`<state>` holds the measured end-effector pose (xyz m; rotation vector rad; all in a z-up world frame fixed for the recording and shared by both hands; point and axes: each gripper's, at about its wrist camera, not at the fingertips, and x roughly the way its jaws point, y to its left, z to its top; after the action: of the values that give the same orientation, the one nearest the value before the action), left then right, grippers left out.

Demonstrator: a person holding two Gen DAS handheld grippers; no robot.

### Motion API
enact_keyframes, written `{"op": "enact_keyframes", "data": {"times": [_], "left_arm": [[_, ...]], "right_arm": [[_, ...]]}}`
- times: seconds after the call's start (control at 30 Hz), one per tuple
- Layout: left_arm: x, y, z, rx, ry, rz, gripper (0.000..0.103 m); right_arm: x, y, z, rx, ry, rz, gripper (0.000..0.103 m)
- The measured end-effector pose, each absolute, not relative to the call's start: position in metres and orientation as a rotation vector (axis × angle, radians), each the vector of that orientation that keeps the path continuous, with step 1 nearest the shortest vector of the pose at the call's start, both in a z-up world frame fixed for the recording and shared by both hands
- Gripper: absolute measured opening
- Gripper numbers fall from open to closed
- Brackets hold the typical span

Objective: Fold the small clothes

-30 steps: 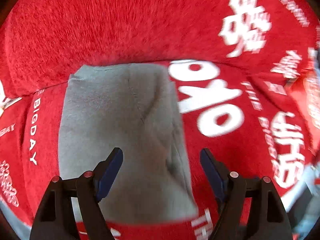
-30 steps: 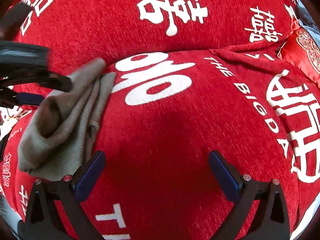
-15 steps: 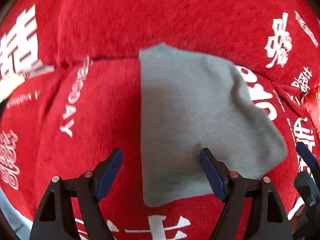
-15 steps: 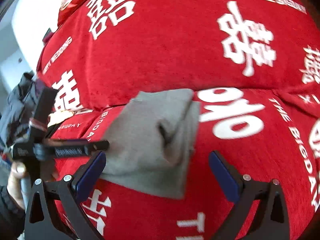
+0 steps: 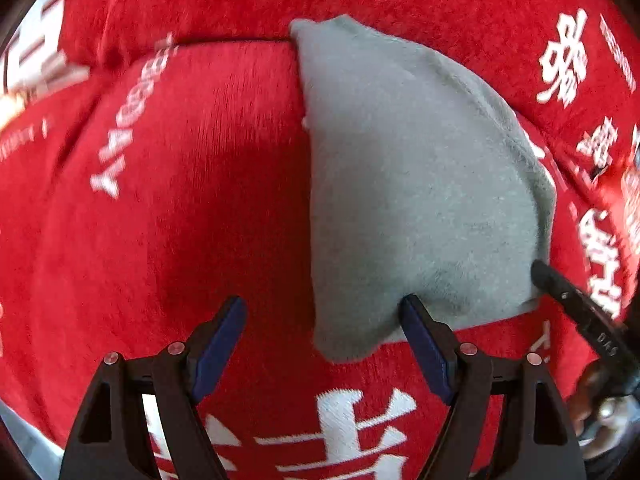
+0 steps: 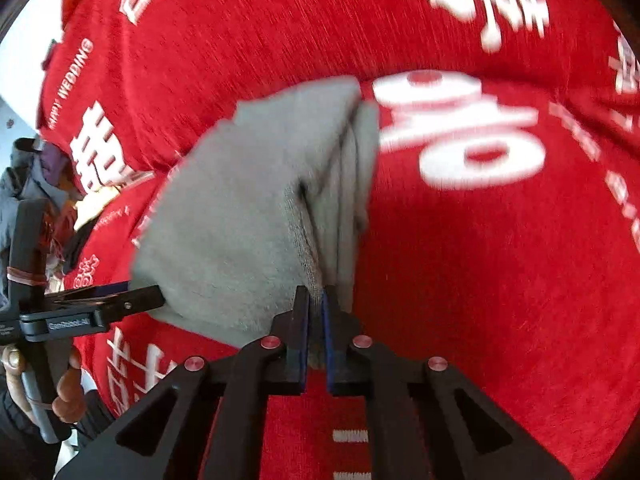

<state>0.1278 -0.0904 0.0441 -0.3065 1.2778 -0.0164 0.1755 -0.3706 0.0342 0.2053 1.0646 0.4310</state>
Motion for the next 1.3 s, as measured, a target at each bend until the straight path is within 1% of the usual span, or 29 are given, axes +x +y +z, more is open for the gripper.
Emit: {"op": "enact_keyframes", "data": {"times": [0.03,0.07,0.1,0.13,0.2,0.23,0.27,0.4,0.47,0.57,0.67,0.7,0.73,0.8,0.93,1.03,1.13,1.3], "left_arm": [[0.126,-0.088,0.047,-0.322,1.269,-0.022,0.080],[0.123,-0.085,0.052,-0.325,1.254,-0.030,0.080],[0.122,-0.082,0.057,-0.316,1.238,-0.036,0.080],[0.122,-0.078,0.064,-0.300,1.218,-0.039,0.080],[0.126,-0.072,0.072,-0.291,1.204,-0.024,0.081],[0.130,-0.067,0.074,-0.306,1.205,-0.026,0.084],[0.136,-0.063,0.075,-0.329,1.206,-0.017,0.089],[0.152,-0.057,0.078,-0.394,1.175,0.014,0.089],[0.157,-0.062,0.077,-0.411,1.175,0.013,0.089],[0.167,-0.072,0.072,-0.361,1.188,0.046,0.089],[0.173,-0.073,0.068,-0.345,1.207,0.017,0.089],[0.174,-0.072,0.068,-0.344,1.213,-0.002,0.089],[0.174,-0.069,0.071,-0.339,1.208,-0.008,0.089],[0.174,-0.057,0.079,-0.343,1.174,0.002,0.089],[0.187,-0.038,0.072,-0.372,1.189,0.057,0.089],[0.198,-0.043,0.068,-0.395,1.192,0.038,0.089],[0.214,-0.061,0.065,-0.399,1.212,-0.045,0.089],[0.235,-0.083,0.052,-0.376,1.251,-0.097,0.089]], "right_arm": [[0.174,-0.376,0.037,0.238,1.052,0.419,0.016],[0.174,-0.380,0.041,0.260,1.062,0.397,0.035],[0.172,-0.385,0.046,0.270,1.063,0.380,0.052],[0.167,-0.393,0.057,0.274,1.027,0.360,0.067],[0.161,-0.403,0.076,0.264,0.946,0.337,0.081],[0.161,-0.408,0.088,0.257,0.904,0.319,0.081],[0.164,-0.409,0.094,0.254,0.889,0.308,0.081],[0.181,-0.378,0.118,0.180,0.820,0.352,0.081],[0.192,-0.344,0.119,0.097,0.827,0.448,0.081],[0.213,-0.308,0.095,0.026,0.896,0.521,0.081],[0.239,-0.309,0.048,-0.062,1.030,0.370,0.081],[0.244,-0.320,0.036,-0.029,1.067,0.343,0.084],[0.246,-0.346,0.031,0.153,1.085,0.380,0.084],[0.242,-0.375,0.031,0.259,1.108,0.328,0.084],[0.227,-0.396,0.059,0.148,1.016,0.333,0.086],[0.238,-0.401,0.068,0.187,1.022,0.343,0.086],[0.256,-0.396,0.061,0.296,1.066,0.420,0.086],[0.286,-0.378,0.030,0.366,1.172,0.426,0.086]]}}
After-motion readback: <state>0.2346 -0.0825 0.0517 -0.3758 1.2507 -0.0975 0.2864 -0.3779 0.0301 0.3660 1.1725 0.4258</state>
